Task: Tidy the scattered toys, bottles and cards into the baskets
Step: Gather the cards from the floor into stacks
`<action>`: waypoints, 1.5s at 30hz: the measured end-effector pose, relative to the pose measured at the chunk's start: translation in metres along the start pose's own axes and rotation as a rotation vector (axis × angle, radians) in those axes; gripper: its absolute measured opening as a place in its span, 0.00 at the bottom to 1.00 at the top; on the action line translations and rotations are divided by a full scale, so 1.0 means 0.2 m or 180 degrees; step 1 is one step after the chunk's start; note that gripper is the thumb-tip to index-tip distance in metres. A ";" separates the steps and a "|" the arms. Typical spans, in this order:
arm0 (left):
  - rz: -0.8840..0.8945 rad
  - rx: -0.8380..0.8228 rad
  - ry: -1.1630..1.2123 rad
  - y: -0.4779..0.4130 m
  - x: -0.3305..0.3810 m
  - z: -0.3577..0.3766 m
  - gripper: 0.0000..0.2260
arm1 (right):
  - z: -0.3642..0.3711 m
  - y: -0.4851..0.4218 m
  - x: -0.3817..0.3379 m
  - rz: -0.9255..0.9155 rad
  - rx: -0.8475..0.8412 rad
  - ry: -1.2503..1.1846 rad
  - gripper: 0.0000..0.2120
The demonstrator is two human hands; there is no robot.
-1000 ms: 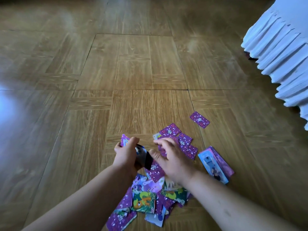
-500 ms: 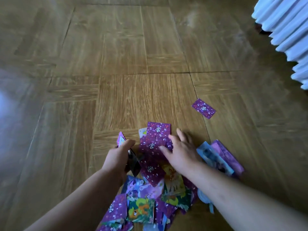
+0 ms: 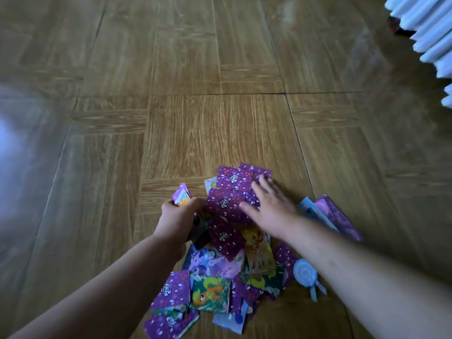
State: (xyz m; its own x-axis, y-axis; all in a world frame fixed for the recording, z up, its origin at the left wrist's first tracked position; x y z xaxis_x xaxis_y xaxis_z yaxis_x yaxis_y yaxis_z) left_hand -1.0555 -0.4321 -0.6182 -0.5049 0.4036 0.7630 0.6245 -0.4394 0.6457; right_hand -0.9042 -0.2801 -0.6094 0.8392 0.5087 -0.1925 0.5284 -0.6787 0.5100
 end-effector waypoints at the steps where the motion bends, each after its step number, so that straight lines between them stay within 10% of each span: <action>1: -0.0004 0.0045 -0.0001 0.01 0.00 -0.02 0.40 | 0.04 0.08 -0.04 -0.0124 -0.0086 -0.0064 0.38; 12: 0.0138 0.0515 -0.0689 0.18 -0.02 -0.33 0.41 | 0.35 0.71 -0.06 -0.0672 -0.0483 0.0835 0.60; 17: -0.0198 0.0522 -0.1200 0.34 -0.13 -0.47 0.40 | 0.38 0.63 -0.11 -0.0861 -0.0323 0.0856 0.53; 21: -0.0432 0.0586 -0.1234 0.45 -0.23 -0.55 0.20 | 0.30 0.49 -0.18 -0.0776 0.0055 0.0283 0.46; 29: -0.0459 0.0660 -0.0796 0.51 -0.31 -0.52 0.29 | 0.13 0.36 -0.03 0.1496 0.0350 -0.0678 0.39; 45: -0.0565 -0.0012 -0.0449 0.46 -0.26 -0.33 0.21 | 0.31 0.48 -0.29 0.1210 -0.0312 -0.1688 0.28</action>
State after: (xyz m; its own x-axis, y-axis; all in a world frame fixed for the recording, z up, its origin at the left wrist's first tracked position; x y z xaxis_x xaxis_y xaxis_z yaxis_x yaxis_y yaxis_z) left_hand -1.0115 -0.5474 -0.5973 -0.5182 0.5829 0.6259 0.5310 -0.3544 0.7697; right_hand -0.8946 -0.4078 -0.6002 0.9278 -0.1039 -0.3582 0.1896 -0.6956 0.6930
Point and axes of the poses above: each hand's wrist, its own y-axis away from the middle knuckle, its own z-axis out of the palm, x = y × z, the point moved 1 cm from there along -y, towards the middle knuckle, and after that the axes turned 10 degrees about z, right-handed, at the moved point
